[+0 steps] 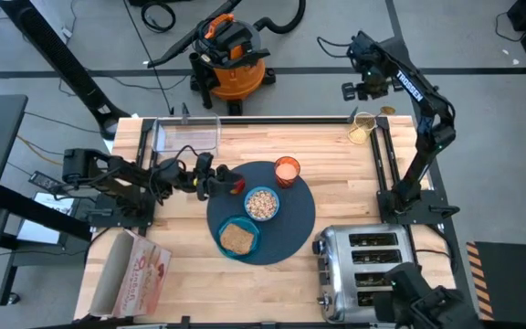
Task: Arrange a breakfast setting
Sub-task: Put the spoon from the cup on the right side of the bowl on the placemat
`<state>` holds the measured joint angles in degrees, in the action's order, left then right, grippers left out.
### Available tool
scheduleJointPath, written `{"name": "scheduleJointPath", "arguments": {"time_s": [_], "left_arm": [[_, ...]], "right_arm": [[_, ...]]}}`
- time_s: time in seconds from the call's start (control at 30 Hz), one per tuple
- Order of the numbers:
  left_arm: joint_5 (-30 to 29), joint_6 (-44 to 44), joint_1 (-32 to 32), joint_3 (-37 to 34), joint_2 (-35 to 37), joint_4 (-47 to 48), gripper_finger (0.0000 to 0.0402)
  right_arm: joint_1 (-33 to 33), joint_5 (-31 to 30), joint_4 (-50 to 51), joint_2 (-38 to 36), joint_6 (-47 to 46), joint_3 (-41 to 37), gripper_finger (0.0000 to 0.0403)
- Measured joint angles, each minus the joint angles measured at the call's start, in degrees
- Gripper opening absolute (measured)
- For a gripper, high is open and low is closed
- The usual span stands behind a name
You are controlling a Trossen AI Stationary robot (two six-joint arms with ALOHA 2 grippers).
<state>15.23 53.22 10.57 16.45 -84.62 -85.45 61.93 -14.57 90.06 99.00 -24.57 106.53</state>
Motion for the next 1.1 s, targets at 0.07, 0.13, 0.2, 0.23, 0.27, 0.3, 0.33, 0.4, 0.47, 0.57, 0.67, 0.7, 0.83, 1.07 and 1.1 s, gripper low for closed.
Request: {"name": "scheduleJointPath", "arguments": {"time_s": [0.07,0.13,0.2,0.23,0.27,0.3,0.33,0.4,0.47,0.57,0.67,0.7,0.83,1.07,1.1], "left_arm": [[1.1,0.1,0.5,0.0,0.0,0.0,0.0396],[1.8,-0.2,1.1,0.0,0.0,0.0,0.0396],[2.8,-0.2,1.9,0.0,0.0,-0.1,0.0396],[3.5,-0.2,2.3,0.0,0.0,-0.1,0.0396],[4.3,-0.2,2.7,0.0,0.0,-0.1,0.0396],[5.2,-0.1,2.9,0.0,0.0,-0.2,0.0396],[6.1,-0.1,3.2,0.0,0.0,-0.3,0.0396],[7.9,0.2,3.6,0.0,0.0,-0.3,0.0396],[9.6,0.4,4.0,0.0,0.0,-0.4,0.0396],[11.9,1.9,4.4,0.0,0.0,-0.4,0.0396],[14.4,3.4,4.4,0.0,0.0,-0.4,0.0396],[15.1,3.6,4.4,0.0,0.0,-0.4,0.0396],[16.7,5.3,4.4,0.0,0.0,-0.3,0.0396],[17.0,7.3,4.2,0.0,0.0,0.0,0.0396],[17.0,7.6,4.2,0.0,0.0,0.0,0.0396]], "right_arm": [[0.1,-1.0,-0.1,0.2,-0.8,-1.4,0.0088],[0.0,-1.9,-0.4,0.6,-1.8,-2.7,0.0059],[-0.2,-3.8,-0.2,1.5,-2.2,-3.2,0.0026],[-0.4,-4.9,0.0,1.9,-2.3,-3.3,0.0014],[-0.6,-5.7,-0.1,2.3,-2.1,-3.4,0.0009],[-0.7,-5.9,-0.1,2.5,-1.6,-3.5,0.0008],[-0.6,-5.9,-0.1,2.8,-0.9,-3.8,0.0011],[0.1,-3.6,0.0,3.6,0.1,-5.1,0.0014],[0.8,-2.2,-0.2,4.4,1.0,-6.6,0.001],[1.1,-3.9,0.0,4.9,1.3,-7.7,0.0005],[1.8,-6.0,-0.2,5.2,3.6,-9.1,0.0005],[2.6,-6.7,0.0,5.5,5.3,-9.3,0.0005],[5.1,-4.2,0.0,7.5,8.2,-9.0,0.0003],[6.1,-0.4,-0.1,8.6,6.9,-8.0,0.0003],[6.1,-0.5,0.0,8.6,6.0,-8.0,0.0003]]}}
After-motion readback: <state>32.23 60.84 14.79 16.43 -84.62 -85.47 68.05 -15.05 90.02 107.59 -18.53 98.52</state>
